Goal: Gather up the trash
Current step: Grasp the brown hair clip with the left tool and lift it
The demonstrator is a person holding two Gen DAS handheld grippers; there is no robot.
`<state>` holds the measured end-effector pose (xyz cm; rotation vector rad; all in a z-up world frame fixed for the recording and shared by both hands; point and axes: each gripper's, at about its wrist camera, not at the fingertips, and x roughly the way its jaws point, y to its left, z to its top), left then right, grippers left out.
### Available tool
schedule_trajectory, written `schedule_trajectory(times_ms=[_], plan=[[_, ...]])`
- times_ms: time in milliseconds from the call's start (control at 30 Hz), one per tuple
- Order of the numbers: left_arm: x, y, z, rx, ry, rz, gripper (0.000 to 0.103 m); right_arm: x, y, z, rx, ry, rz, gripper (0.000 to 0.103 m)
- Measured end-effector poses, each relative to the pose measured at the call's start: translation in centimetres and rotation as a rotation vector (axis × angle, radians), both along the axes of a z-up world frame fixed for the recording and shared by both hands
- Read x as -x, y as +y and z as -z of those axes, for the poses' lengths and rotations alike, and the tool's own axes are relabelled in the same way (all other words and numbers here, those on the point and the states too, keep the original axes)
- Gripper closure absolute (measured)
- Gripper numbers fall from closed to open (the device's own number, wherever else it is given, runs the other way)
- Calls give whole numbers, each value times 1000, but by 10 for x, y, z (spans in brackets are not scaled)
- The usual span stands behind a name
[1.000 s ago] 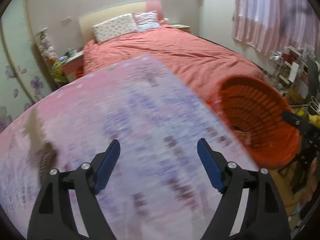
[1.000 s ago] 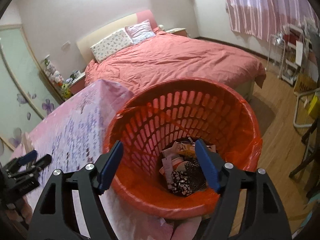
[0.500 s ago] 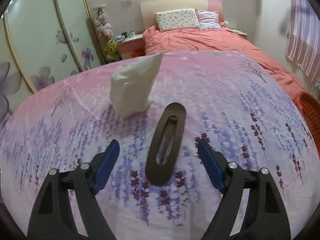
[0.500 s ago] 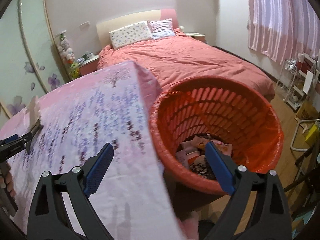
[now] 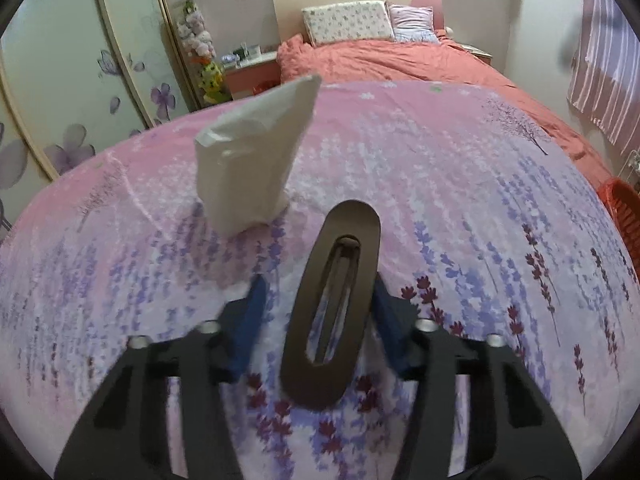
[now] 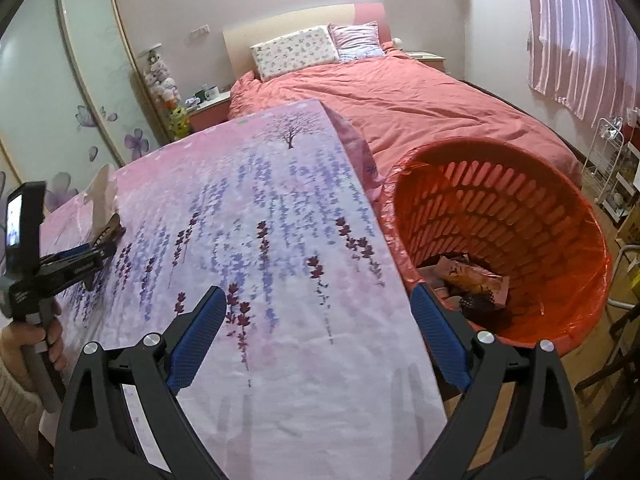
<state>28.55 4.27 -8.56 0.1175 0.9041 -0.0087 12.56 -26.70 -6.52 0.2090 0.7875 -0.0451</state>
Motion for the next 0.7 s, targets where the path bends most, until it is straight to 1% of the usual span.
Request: schedule_trajectory(times_ms=[67,100,200,267,400,467,533,667,700], plan=[[-2,1,0,7,1,5,69,-1,2,1,3,3,-5,10],[-1,2,0,1,3,8,72,-1,4,1,4,4,-7,10],[8,10,1,-25,-4,22,72,-3,9,3,3,11,-17,10],[19,24,1,-63,-11,12,72,-4,13,5,-2,17,-27,10],[30,64,2,-124,-17,-76,72,-12,30,9,-21,31,-64,10],[28,90,2,-126,-12,-140,72,-18,45,9,-24,33,-95,10],[27,109,1,-114,-9,-180,72,-25,64,9,-21,32,-131,10],[25,132,-2,-100,-8,-211,72,-39,101,6,-23,19,-201,12],[25,137,-2,-94,-8,-214,73,-44,112,5,-26,15,-220,15]])
